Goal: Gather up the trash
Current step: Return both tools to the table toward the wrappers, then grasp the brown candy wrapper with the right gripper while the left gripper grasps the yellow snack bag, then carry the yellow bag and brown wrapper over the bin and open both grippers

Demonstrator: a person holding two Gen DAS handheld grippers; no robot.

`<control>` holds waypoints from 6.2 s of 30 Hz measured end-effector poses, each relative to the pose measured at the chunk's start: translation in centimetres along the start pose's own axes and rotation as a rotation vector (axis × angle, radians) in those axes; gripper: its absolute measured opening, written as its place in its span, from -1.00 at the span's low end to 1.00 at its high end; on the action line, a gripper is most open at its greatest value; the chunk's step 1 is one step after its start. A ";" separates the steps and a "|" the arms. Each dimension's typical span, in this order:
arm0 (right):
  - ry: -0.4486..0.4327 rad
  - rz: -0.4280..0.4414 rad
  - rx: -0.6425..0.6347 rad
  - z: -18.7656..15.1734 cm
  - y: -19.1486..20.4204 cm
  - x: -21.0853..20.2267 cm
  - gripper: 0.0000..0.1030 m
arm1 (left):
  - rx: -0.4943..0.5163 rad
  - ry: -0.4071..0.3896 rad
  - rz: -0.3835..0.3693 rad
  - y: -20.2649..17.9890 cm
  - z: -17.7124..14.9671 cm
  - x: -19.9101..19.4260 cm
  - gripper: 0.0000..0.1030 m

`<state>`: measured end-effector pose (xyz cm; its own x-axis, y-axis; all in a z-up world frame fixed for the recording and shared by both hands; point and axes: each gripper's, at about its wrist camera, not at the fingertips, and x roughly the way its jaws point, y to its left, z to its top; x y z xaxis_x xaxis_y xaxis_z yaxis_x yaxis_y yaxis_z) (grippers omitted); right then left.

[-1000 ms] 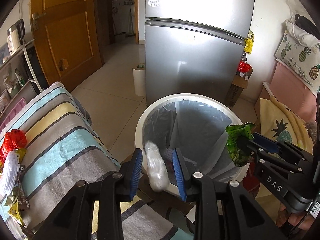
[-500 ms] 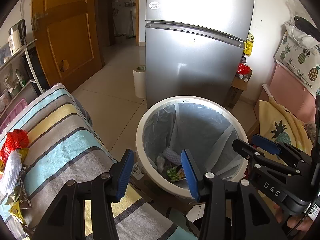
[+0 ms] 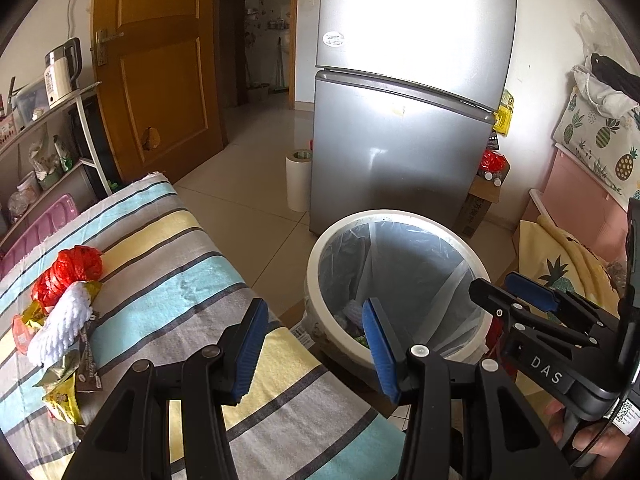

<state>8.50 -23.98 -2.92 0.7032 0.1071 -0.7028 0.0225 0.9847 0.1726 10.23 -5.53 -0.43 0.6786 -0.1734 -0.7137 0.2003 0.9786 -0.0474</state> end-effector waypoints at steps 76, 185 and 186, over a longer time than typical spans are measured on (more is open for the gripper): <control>0.213 0.419 -0.482 -8.3 26.0 3.6 -0.66 | -0.321 0.034 0.201 23.5 -10.1 -6.8 0.19; -0.006 0.091 -0.063 1.3 0.3 0.3 -0.71 | 0.107 0.048 -0.142 -2.0 1.9 3.2 -0.26; -0.002 0.086 -0.057 1.3 -0.2 0.6 -0.71 | 0.113 0.056 -0.133 -2.4 2.0 3.8 -0.26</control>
<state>9.85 -24.25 -2.49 0.7020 0.1916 -0.6860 -0.0783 0.9781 0.1931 13.70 -8.75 -1.63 0.6011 -0.2906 -0.7445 0.3658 0.9283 -0.0670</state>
